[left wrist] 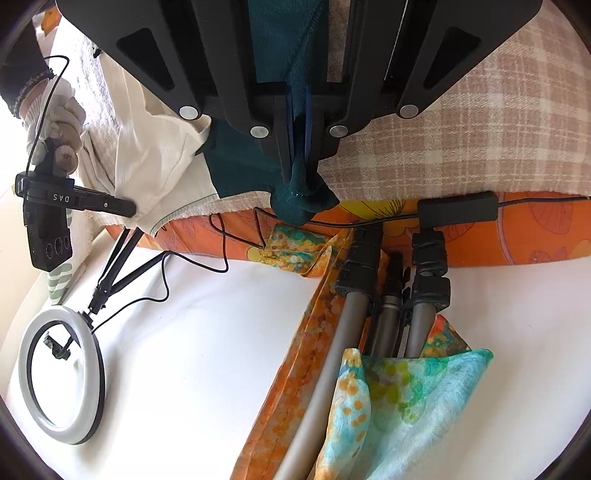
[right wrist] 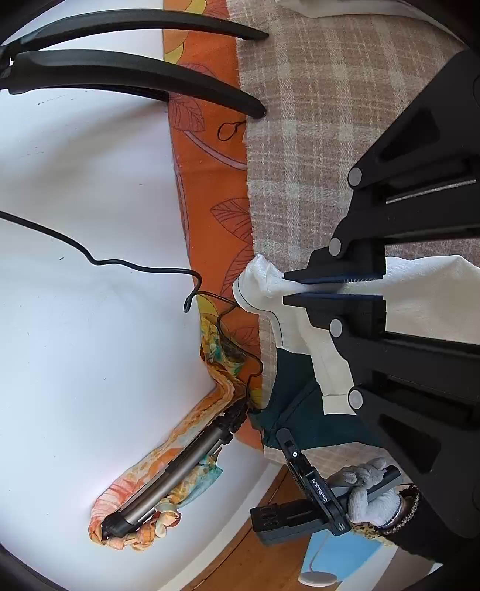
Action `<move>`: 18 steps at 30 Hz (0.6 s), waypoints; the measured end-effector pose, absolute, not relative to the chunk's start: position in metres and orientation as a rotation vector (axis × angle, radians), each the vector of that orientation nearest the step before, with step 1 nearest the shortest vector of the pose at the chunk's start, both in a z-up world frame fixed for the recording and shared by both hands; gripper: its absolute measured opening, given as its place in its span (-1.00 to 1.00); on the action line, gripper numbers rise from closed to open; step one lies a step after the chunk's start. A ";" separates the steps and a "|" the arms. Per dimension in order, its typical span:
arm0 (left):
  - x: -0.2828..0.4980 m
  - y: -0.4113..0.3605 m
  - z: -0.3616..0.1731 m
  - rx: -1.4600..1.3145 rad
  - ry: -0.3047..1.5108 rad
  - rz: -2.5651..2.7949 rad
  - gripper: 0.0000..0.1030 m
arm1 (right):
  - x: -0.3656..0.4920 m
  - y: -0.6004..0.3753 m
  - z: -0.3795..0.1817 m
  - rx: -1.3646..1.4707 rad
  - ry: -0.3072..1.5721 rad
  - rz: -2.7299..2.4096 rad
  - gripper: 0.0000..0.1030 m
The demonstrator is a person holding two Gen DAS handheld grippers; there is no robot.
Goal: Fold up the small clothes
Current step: 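Lift the collar end with both tools and fold it over the hem fold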
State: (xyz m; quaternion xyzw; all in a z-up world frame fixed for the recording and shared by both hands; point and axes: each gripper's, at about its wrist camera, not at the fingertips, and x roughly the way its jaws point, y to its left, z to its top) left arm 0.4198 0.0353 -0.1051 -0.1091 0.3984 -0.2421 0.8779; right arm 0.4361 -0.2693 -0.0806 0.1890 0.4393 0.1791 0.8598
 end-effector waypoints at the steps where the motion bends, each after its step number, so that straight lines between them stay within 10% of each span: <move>1: 0.416 0.036 -0.101 -0.228 0.822 -0.506 -0.95 | 0.432 -0.270 -0.077 0.401 0.915 0.381 -0.89; 18: 0.298 0.032 -0.035 -0.140 0.716 -0.539 -0.95 | 0.306 -0.254 -0.007 0.363 0.850 0.407 -0.89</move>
